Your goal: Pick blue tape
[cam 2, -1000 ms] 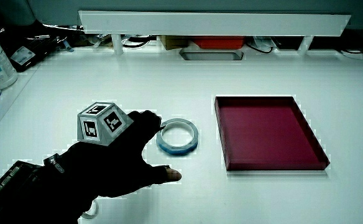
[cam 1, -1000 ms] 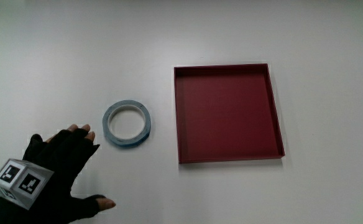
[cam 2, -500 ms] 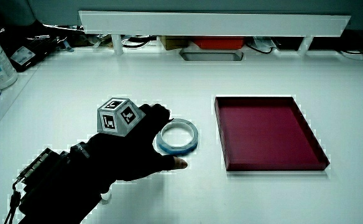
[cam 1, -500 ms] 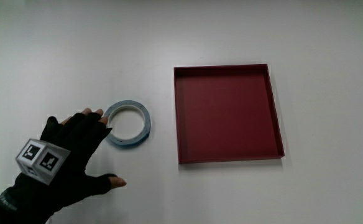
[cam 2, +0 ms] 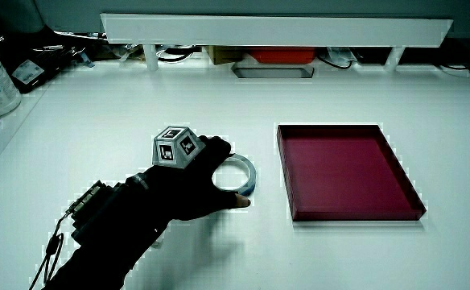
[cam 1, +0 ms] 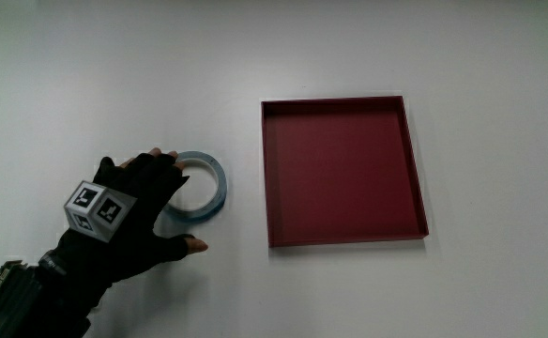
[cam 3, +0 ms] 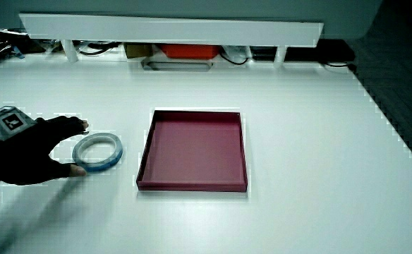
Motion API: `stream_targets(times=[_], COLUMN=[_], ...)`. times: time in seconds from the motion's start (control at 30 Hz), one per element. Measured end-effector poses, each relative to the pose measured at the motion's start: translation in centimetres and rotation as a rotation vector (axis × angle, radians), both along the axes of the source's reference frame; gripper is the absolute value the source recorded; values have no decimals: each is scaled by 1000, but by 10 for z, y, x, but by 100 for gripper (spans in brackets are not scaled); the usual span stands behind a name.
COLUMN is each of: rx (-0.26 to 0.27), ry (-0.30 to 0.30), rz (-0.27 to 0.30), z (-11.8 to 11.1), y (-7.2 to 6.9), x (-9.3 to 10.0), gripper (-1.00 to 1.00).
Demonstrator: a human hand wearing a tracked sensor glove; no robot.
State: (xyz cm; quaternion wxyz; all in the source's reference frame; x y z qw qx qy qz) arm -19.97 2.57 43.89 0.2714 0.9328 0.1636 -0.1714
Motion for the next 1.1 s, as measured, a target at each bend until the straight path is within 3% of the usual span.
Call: stream_targets(times=[0.13, 0.17, 0.3, 0.4, 0.63, 0.77, 1.1], rx=[-17, -4, -36, -4, -25, -6, 38], ry=[27, 9, 4, -21, -51, -52, 11], rz=[7, 12, 4, 33, 31, 35, 34], z=[15, 17, 30, 35, 48, 49, 53], y=[-3, -4, -6, -8, -10, -10, -6], x=[3, 4, 6, 10, 11, 12, 14], gripper=[0, 0, 0, 0, 0, 16, 56])
